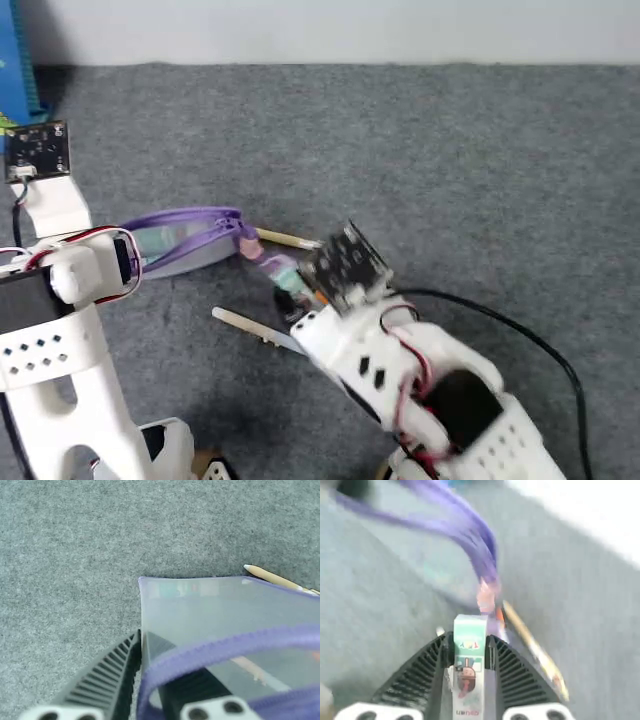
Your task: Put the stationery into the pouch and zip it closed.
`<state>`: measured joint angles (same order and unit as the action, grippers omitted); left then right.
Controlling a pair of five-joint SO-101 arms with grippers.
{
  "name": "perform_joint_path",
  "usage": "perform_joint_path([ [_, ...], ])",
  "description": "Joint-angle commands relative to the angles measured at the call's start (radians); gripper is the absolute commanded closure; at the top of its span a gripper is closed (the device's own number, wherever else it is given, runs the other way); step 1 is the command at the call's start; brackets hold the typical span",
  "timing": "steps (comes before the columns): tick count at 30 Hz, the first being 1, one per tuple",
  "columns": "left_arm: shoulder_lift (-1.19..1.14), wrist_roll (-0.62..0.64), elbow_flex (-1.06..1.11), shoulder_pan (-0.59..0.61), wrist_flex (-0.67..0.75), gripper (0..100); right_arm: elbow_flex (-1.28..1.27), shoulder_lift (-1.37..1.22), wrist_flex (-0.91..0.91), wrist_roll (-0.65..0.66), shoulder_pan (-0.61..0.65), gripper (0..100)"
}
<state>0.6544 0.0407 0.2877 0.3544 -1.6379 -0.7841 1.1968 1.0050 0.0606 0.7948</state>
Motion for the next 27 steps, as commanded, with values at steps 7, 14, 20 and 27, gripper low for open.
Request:
perform_joint_path([
  [7, 0.002, -0.003, -0.005, 0.000, -0.009, 99, -0.005, 0.056, -0.358, 0.003, 0.111, 99.2],
  [14, 0.002, -0.002, -0.005, 0.000, -0.009, 99, -0.173, 0.053, -0.782, 0.011, 0.220, 99.2],
  [20, 0.002, -0.002, -0.005, 0.000, -0.009, 99, -0.230, -0.081, -1.061, 0.011, 0.219, 99.2],
  [27, 0.000, -0.002, -0.005, 0.000, -0.009, 99, -0.229, -0.337, -1.369, 0.011, 0.217, 99.2],
])
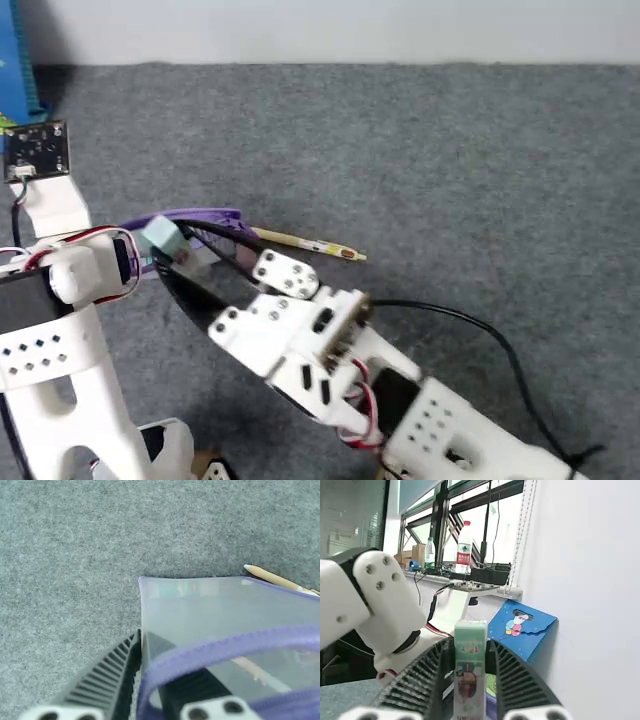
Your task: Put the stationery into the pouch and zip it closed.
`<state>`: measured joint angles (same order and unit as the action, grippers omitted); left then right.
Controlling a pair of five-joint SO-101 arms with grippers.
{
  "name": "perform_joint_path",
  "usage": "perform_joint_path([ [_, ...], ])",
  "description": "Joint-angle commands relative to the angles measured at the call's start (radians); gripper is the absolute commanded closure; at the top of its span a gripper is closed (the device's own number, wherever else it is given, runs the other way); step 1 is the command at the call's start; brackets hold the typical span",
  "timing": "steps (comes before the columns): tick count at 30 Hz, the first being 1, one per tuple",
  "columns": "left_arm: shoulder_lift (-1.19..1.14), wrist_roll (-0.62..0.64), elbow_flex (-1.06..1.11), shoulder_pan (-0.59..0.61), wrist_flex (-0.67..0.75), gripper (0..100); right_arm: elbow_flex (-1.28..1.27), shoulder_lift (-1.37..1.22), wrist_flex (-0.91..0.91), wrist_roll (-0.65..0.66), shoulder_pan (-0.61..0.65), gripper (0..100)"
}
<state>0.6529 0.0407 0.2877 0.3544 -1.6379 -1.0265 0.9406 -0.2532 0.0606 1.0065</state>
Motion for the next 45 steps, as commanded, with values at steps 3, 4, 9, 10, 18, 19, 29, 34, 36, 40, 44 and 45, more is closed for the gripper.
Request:
perform_joint_path([
  [3, 0.002, -0.002, -0.005, 0.000, -0.009, 99, 0.014, -0.171, -0.209, 0.011, -0.007, 99.2],
  [4, 0.002, -0.002, -0.005, 0.000, -0.009, 99, 0.015, -0.200, -0.248, 0.011, -0.021, 99.2],
  [9, 0.002, -0.002, -0.005, 0.000, -0.009, 99, 0.015, -0.346, -0.387, 0.005, -0.093, 99.2],
  [10, 0.000, -0.002, -0.005, 0.000, -0.009, 99, 0.015, -0.371, -0.404, 0.005, -0.104, 99.2],
  [18, -0.003, -0.002, -0.005, 0.000, -0.008, 99, 0.009, -0.452, -0.460, 0.011, -0.116, 91.3],
  [19, -0.003, -0.002, -0.005, 0.000, -0.008, 99, 0.009, -0.450, -0.460, 0.011, -0.108, 87.2],
  [29, -0.003, -0.002, -0.005, 0.000, -0.008, 99, 0.012, -0.295, -0.239, 0.008, -0.096, 84.1],
  [34, 0.000, -0.002, -0.005, 0.000, -0.008, 99, 0.014, -0.104, 0.104, -0.008, -0.116, 84.2],
  [36, 0.002, -0.002, -0.005, 0.000, -0.009, 99, 0.015, -0.036, 0.259, -0.071, -0.160, 84.2],
  [40, 0.002, -0.002, 0.019, 0.000, -0.008, 99, 0.015, 0.062, 0.608, -0.224, -0.297, 84.3],
  [44, 0.003, -0.003, 0.038, 0.000, -0.002, 99, 0.011, 0.071, 0.860, -0.236, -0.406, 84.4],
  [45, 0.003, -0.003, 0.038, 0.000, -0.002, 99, 0.009, 0.064, 0.906, -0.229, -0.417, 84.4],
])
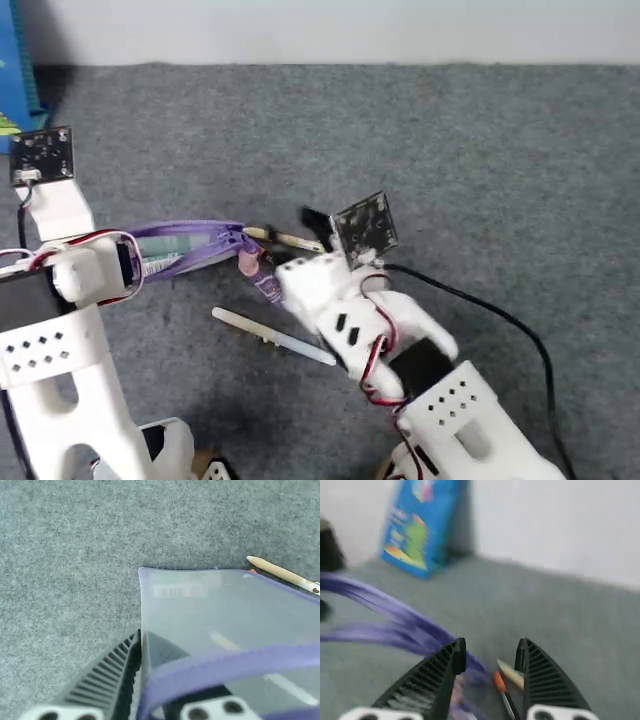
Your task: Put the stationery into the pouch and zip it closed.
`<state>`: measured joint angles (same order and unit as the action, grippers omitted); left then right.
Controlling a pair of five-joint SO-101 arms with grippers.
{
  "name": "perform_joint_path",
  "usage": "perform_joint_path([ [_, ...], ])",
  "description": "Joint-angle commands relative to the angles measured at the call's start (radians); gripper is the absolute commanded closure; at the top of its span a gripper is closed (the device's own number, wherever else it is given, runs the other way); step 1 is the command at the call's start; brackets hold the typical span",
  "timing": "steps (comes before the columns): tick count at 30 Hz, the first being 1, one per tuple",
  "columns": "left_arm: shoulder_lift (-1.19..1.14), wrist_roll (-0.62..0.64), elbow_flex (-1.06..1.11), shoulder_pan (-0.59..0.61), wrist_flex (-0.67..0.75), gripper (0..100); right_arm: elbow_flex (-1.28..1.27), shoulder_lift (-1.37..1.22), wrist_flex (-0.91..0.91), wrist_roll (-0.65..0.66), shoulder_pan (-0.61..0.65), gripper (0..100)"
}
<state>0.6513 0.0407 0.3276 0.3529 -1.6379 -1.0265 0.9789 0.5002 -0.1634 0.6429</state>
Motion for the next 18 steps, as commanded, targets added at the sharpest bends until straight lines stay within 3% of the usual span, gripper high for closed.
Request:
perform_joint_path([
  [1, 0.005, -0.003, -0.002, 0.002, -0.002, 99, 0.009, 0.018, 0.199, 0.005, -0.054, 84.4],
  [8, 0.005, -0.003, -0.015, 0.008, -0.002, 99, 0.009, -0.143, 0.369, 0.071, 0.019, 84.2],
  [18, 0.005, -0.006, -0.073, 0.100, -0.009, 99, 0.015, -0.473, 0.268, 0.069, 0.196, 84.3],
])
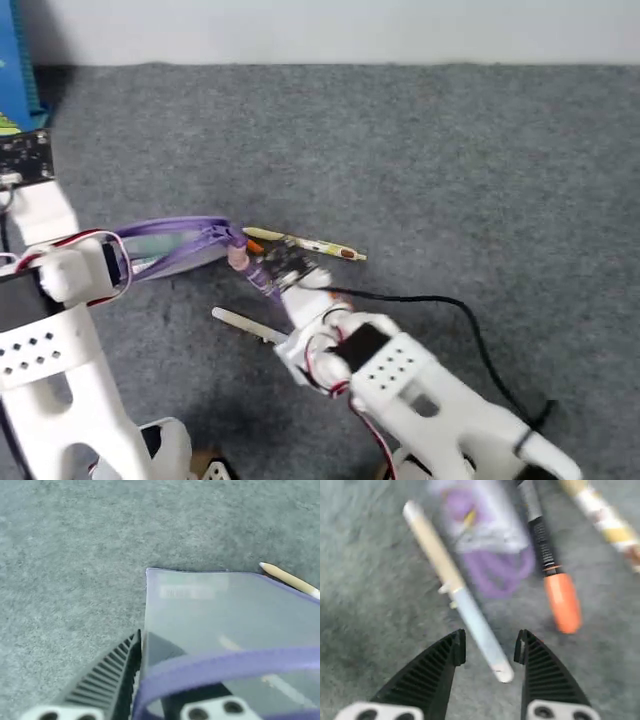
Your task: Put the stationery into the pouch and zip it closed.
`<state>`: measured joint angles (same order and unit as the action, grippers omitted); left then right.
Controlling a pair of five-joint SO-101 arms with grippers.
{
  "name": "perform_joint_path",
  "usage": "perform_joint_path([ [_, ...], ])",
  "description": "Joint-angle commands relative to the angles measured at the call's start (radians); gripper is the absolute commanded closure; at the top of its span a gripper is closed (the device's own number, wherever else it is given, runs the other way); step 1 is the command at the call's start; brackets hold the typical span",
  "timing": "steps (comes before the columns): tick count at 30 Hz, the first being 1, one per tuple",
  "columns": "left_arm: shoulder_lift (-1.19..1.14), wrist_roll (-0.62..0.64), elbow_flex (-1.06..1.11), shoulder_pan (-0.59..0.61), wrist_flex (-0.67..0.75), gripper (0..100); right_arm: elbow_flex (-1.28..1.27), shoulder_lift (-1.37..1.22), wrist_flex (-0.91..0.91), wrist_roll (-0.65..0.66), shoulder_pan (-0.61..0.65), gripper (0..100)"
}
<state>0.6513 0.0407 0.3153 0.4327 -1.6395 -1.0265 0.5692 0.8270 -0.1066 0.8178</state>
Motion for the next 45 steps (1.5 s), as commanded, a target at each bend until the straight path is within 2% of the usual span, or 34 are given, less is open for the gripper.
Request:
perform_joint_path([
  [1, 0.005, -0.006, -0.061, 0.020, -0.011, 99, 0.015, -0.096, -0.091, 0.014, 0.021, 84.3],
  [11, 0.005, -0.008, -0.062, 0.017, -0.034, 99, 0.025, -0.343, -0.216, 0.015, 0.016, 84.6],
  [13, 0.005, -0.008, -0.062, 0.017, -0.034, 99, 0.026, -0.338, -0.211, 0.035, 0.015, 87.9],
  [16, 0.005, -0.008, -0.062, 0.017, -0.034, 99, 0.026, -0.338, -0.211, 0.063, 0.015, 99.8],
  [17, 0.005, -0.008, -0.062, 0.017, -0.034, 99, 0.026, -0.338, -0.209, 0.064, 0.008, 98.1],
  [21, 0.005, -0.008, -0.062, 0.017, -0.034, 99, 0.028, -0.317, -0.142, 0.064, -0.028, 99.1],
  [25, 0.005, -0.008, -0.062, 0.017, -0.034, 99, 0.028, -0.205, 0.002, 0.098, -0.074, 99.1],
  [30, 0.005, -0.008, -0.062, 0.017, -0.034, 99, 0.028, 0.030, 0.216, 0.167, -0.189, 99.1],
  [36, 0.005, -0.008, -0.062, 0.015, -0.034, 99, 0.025, 0.294, 0.409, 0.313, -0.427, 99.1],
  [42, 0.005, -0.008, -0.062, 0.015, -0.035, 99, 0.021, 0.377, 0.483, 0.440, -0.654, 99.0],
  [45, 0.005, -0.008, -0.062, 0.015, -0.035, 99, -0.011, 0.349, 0.473, 0.470, -0.713, 98.8],
])
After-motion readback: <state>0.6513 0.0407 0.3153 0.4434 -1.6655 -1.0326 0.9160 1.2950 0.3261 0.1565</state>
